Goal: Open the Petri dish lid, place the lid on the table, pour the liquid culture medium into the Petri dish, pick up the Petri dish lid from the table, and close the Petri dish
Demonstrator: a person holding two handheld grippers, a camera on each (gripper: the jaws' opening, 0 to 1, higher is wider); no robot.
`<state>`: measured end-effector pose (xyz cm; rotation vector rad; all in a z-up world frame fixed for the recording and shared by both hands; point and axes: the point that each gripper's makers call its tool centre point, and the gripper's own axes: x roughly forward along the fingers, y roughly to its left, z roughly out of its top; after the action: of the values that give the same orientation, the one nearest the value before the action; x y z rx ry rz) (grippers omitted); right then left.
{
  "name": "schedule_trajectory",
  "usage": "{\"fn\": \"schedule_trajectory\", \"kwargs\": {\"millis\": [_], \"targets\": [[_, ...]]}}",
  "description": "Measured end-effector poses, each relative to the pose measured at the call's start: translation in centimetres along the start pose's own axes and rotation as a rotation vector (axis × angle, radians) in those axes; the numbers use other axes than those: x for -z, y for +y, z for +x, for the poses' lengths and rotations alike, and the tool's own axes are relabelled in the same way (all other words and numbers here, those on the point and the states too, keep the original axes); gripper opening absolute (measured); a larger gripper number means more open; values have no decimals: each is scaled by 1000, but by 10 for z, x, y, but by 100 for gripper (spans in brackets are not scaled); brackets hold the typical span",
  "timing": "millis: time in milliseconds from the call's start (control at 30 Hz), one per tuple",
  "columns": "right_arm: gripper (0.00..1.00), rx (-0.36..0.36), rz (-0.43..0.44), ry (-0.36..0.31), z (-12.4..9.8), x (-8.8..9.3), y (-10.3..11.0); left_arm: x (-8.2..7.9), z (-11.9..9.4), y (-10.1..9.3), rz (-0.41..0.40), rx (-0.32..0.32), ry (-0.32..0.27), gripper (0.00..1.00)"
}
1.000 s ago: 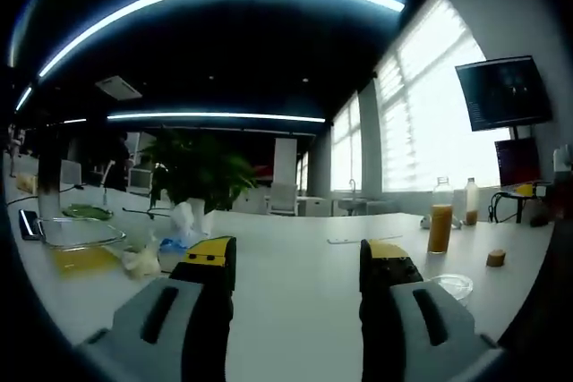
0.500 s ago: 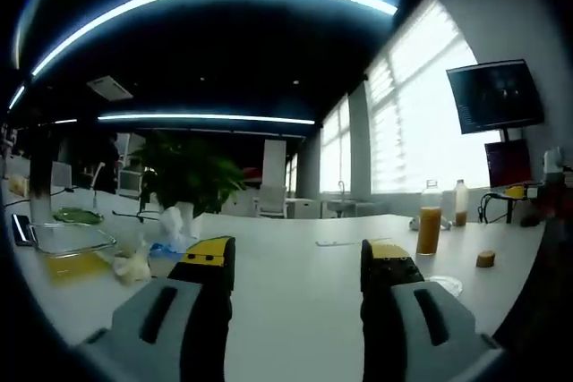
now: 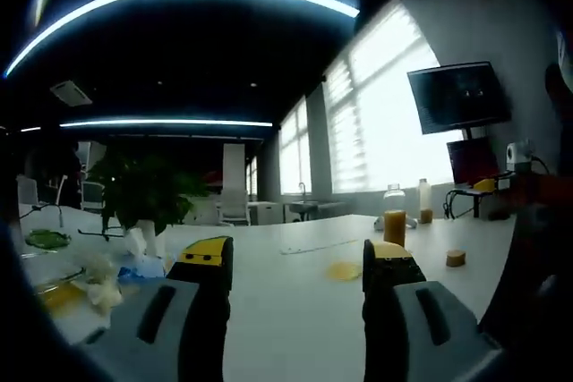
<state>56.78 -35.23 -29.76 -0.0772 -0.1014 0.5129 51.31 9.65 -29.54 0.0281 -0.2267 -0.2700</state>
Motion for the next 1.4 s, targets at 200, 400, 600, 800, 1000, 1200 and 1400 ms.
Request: {"fn": "schedule_trajectory", "kwargs": {"millis": [200,400,600,800,1000,1200,1400], "targets": [[45,-52,-31,23,0,1,14,4,1,-4,0,13,7,50],[46,-171,-54,68,6,6,33,13,0,-8,-6,45,35,50],[47,-311,-98,100,14,9,57,18,5,-16,18,136,72,50],[48,-372,-113,133,24,17,73,17,10,-45,75,255,80,52],[50,-481,-124,181,30,28,100,25,13,-70,147,373,96,54],[54,-562,-139,220,37,40,121,37,20,-91,68,487,138,55],[56,-638,-166,256,43,49,138,52,25,-110,81,605,193,56]]}}
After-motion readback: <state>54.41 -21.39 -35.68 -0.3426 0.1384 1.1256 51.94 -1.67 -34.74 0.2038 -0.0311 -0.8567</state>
